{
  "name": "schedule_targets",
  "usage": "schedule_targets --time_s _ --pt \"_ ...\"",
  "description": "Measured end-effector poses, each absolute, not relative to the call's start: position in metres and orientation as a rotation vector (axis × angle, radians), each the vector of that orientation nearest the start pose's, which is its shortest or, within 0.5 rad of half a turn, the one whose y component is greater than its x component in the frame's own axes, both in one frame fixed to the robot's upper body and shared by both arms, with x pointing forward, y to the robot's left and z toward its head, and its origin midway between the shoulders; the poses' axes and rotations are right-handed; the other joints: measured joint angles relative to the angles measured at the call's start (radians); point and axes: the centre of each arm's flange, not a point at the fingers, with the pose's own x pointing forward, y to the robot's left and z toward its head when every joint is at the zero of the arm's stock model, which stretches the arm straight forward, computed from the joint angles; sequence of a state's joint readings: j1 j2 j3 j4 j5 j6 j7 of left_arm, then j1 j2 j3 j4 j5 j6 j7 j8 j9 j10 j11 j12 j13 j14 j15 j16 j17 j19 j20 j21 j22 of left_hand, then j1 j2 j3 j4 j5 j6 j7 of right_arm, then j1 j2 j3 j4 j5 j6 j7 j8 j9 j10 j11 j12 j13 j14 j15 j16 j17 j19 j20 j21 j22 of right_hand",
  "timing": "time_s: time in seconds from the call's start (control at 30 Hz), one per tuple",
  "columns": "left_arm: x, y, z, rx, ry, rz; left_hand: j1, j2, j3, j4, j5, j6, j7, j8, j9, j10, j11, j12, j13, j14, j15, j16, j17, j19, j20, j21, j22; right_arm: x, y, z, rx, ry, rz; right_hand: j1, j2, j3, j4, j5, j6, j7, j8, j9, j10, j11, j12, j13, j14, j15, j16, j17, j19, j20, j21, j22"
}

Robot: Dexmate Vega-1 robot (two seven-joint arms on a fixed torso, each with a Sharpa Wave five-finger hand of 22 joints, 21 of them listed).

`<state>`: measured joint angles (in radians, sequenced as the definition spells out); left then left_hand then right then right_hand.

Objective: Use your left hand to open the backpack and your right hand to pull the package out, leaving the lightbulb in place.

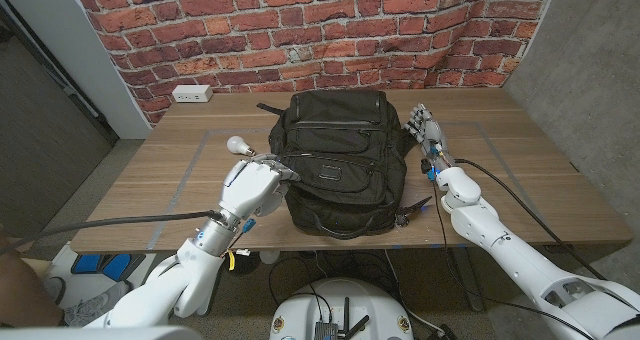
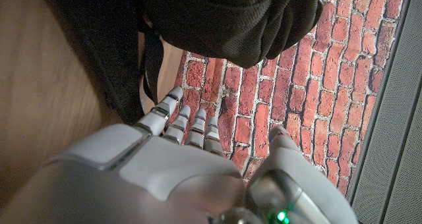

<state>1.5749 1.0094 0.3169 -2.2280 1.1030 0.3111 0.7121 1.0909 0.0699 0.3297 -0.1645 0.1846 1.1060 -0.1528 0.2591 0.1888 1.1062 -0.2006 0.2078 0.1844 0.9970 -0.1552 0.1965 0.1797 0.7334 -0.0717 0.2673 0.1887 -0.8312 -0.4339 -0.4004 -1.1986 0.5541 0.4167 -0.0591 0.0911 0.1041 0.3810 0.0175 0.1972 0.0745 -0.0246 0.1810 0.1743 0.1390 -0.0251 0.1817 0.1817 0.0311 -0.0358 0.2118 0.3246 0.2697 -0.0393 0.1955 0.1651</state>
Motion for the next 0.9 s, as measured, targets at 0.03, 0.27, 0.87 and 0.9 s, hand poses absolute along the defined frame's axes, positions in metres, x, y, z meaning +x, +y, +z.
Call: schedule_targets --time_s 0.03,0.27,0.87,0.9 --pt "0.392 0.220 -0.091 1.592 -1.215 0.432 0.000 0.000 0.000 0.000 0.000 0.002 0.001 0.000 0.000 0.003 -0.003 0.000 0.000 0.003 0.002 0.000 0.000 0.000 0.000 0.000 0.000 0.658 -0.275 -0.048 0.033 -0.641 0.122 0.000 0.000 0.000 0.000 0.000 0.000 0.000 0.000 0.000 0.000 0.000 0.000 0.000 0.000 0.000 0.000 0.000 0.000 0.000 0.000 0.000" --pt "0.396 0.220 -0.082 1.574 -1.224 0.446 0.000 0.000 0.003 -0.003 0.000 0.024 0.005 0.004 0.000 0.029 0.000 0.000 0.000 0.032 -0.010 0.004 0.000 0.005 -0.005 0.000 0.000 0.655 -0.276 -0.049 0.030 -0.642 0.114 0.000 0.000 0.000 0.000 0.000 0.000 0.000 0.000 0.000 0.000 0.000 0.000 0.000 0.000 0.000 0.000 0.000 0.000 0.000 0.000 0.000" --pt "0.405 0.214 -0.059 1.545 -1.211 0.460 0.012 -0.013 0.004 -0.004 -0.001 0.076 0.019 0.011 -0.004 0.095 -0.001 -0.001 -0.001 0.100 -0.043 0.004 0.000 0.020 -0.009 0.000 0.000 0.647 -0.281 -0.048 0.014 -0.650 0.089 0.000 0.000 0.000 0.000 0.000 0.000 0.000 0.000 0.000 0.000 0.000 0.000 0.000 0.000 0.000 0.008 0.000 0.000 0.000 0.000 0.000" --pt "0.406 0.213 -0.057 1.542 -1.209 0.459 0.012 -0.013 0.004 -0.004 -0.001 0.076 0.019 0.011 -0.004 0.095 -0.001 -0.001 0.000 0.100 -0.043 0.004 0.000 0.020 -0.009 0.000 0.000 0.646 -0.282 -0.048 0.009 -0.650 0.087 0.000 0.000 0.000 0.000 0.000 0.000 0.000 0.000 0.000 0.000 0.000 0.000 0.000 0.000 0.000 0.008 0.000 0.000 0.000 0.000 0.000"
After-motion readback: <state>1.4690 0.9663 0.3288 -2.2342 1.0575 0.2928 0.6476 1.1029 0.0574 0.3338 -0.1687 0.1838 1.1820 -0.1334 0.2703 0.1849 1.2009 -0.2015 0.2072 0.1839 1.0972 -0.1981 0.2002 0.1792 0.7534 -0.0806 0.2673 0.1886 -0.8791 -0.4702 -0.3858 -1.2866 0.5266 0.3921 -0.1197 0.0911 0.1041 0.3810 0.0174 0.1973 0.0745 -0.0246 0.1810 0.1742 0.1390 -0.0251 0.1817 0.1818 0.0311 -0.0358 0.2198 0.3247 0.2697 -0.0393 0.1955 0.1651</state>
